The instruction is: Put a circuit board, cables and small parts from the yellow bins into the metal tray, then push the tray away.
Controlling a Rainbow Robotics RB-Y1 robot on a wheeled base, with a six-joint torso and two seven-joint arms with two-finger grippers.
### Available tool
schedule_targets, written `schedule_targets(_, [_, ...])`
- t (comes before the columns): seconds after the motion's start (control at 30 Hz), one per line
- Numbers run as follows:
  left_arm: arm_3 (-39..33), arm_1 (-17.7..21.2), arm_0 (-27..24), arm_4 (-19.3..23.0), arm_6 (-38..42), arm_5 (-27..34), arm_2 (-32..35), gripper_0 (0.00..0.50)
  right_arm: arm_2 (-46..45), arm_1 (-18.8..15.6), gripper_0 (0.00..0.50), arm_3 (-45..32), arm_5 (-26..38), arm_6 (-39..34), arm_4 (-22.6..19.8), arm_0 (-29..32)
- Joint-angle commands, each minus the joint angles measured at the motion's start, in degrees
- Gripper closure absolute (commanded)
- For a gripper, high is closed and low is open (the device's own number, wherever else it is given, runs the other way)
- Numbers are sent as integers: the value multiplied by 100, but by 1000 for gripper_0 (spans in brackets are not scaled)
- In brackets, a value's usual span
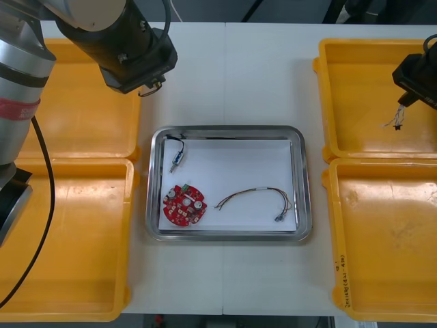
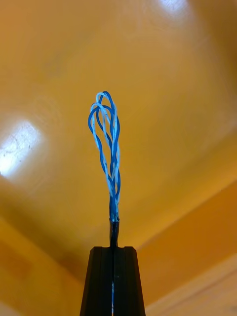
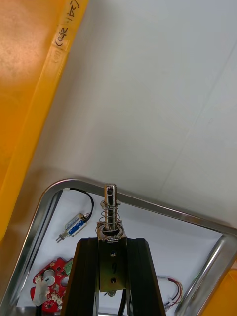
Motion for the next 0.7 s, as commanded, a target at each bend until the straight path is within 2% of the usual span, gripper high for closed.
schedule_targets(0.03, [-167,192,9,37,-223,33,169,499,92,-350,500,-761,566,618,-88,-136])
schedule_targets(0.2, [-167,201,9,46,-223,24,169,500,75,-377,500,-1473,566,1348,-167,-127])
schedule_targets(0.33, [-167,201,9,46,-223,24,177,500,75,-377,500,-1948,566,1778,-501,-127])
schedule_targets(0.63, [-167,192,9,46,-223,24,177,499,778,-509,500,-3240,566,2613,-1784,-13])
schedule_targets(0.67, [-167,192,9,46,-223,24,177,499,778,-509,500,-3240,566,2613,-1784,-13])
schedule_targets(0.7, [-167,192,9,46,-223,24,177,500,980,-553,500,-3495,566,2649,-2109,31])
